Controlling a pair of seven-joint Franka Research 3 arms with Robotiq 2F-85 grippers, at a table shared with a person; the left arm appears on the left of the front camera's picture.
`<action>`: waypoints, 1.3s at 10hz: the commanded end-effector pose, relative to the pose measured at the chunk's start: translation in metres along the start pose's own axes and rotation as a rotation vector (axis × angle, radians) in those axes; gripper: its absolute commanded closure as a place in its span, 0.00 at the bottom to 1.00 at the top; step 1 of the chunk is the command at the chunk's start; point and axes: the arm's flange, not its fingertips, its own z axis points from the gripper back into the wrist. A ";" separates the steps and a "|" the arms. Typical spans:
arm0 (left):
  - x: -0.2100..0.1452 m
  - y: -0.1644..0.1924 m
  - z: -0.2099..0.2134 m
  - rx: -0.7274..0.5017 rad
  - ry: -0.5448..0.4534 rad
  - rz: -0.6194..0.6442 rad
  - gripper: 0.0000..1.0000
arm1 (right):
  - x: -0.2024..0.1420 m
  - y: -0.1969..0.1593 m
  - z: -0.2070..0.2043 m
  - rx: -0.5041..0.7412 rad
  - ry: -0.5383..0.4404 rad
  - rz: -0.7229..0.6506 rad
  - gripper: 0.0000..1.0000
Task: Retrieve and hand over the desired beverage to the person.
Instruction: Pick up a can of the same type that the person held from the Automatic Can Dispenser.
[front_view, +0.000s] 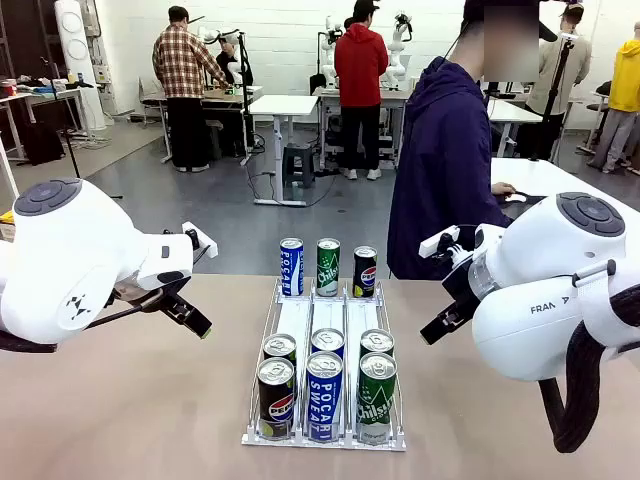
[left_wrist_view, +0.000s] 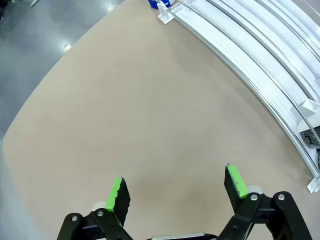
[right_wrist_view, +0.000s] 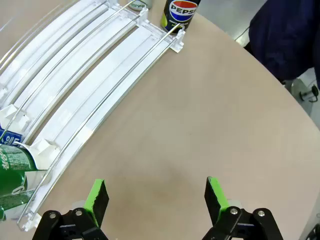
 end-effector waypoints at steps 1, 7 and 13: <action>0.000 0.000 0.000 0.000 0.000 0.000 0.00 | 0.000 0.000 0.000 0.000 0.000 0.000 0.00; 0.000 0.000 0.000 0.000 0.000 0.000 0.00 | 0.000 0.000 0.000 0.000 0.000 0.000 0.00; 0.000 0.000 0.000 0.000 0.000 0.000 0.00 | 0.000 0.000 0.000 0.000 0.000 0.000 0.00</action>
